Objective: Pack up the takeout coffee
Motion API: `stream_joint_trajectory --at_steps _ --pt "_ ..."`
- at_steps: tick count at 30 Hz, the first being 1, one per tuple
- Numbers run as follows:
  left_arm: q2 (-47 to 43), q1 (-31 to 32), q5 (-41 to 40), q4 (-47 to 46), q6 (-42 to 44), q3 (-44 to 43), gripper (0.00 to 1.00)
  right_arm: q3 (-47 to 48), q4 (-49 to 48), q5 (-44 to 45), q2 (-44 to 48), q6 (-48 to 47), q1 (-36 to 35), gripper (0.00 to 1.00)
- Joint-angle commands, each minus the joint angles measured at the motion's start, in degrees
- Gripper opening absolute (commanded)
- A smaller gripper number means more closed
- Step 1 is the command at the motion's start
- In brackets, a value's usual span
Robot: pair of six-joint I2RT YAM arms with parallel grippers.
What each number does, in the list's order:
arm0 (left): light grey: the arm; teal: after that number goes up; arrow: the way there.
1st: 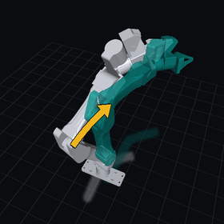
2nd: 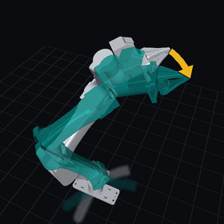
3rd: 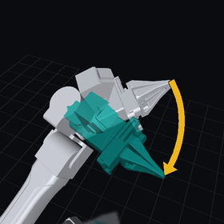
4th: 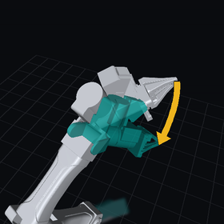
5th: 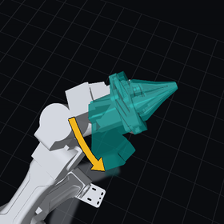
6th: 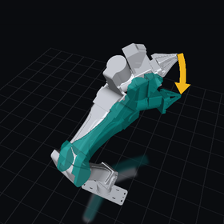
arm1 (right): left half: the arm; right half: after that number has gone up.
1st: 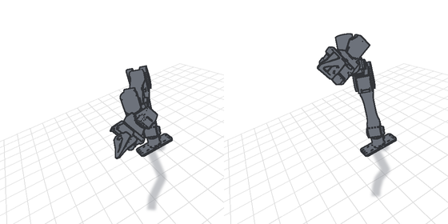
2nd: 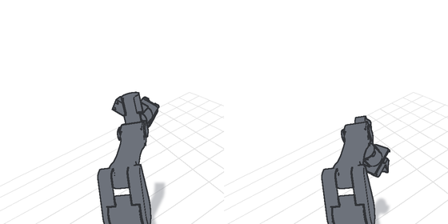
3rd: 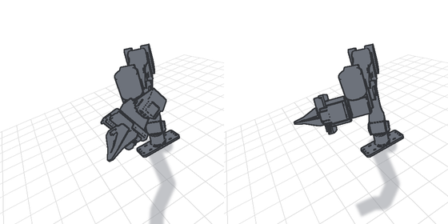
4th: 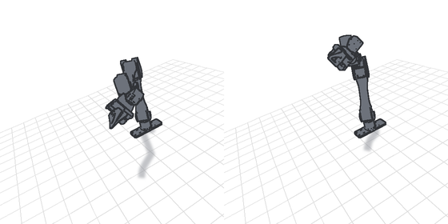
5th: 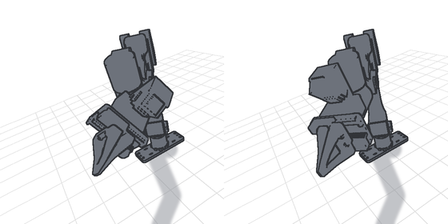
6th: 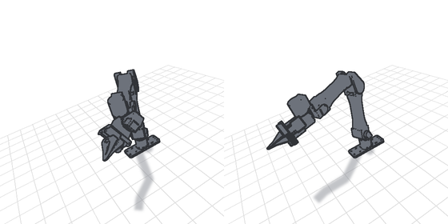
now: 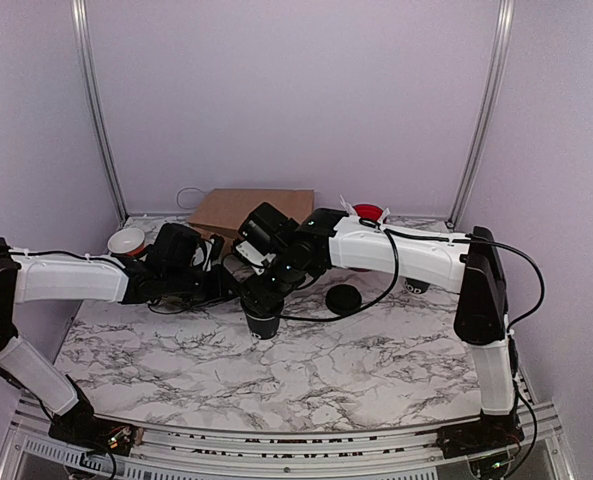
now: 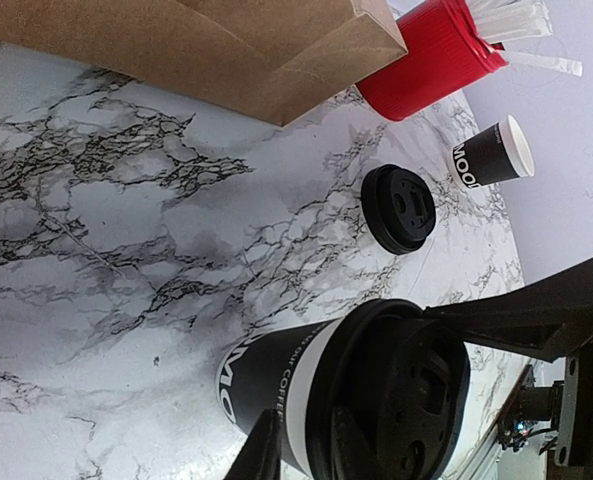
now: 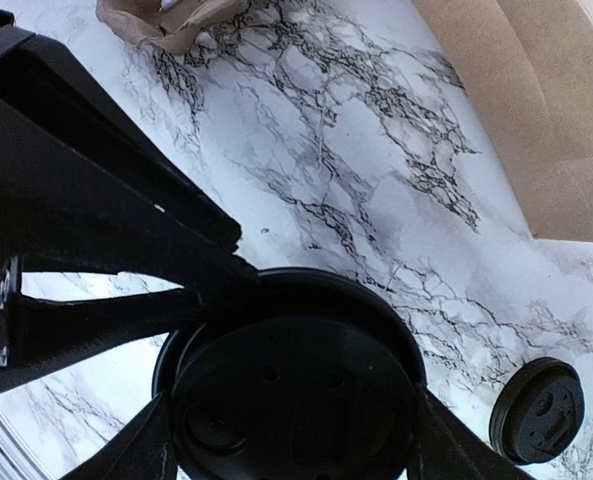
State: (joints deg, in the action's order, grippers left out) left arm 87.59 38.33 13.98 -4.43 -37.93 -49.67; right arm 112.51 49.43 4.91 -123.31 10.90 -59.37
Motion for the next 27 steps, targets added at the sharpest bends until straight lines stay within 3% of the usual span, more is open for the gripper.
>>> stream_joint_trajectory --at_steps 1,27 --pt "2.97 0.08 -2.88 7.08 1.68 0.43 0.17 -3.08 3.98 -3.74 -4.23 0.77 0.11 0.72" --pt "5.84 2.88 -2.92 6.89 -0.37 4.55 0.14 -8.87 5.79 1.89 -5.56 3.40 -1.79 0.76"
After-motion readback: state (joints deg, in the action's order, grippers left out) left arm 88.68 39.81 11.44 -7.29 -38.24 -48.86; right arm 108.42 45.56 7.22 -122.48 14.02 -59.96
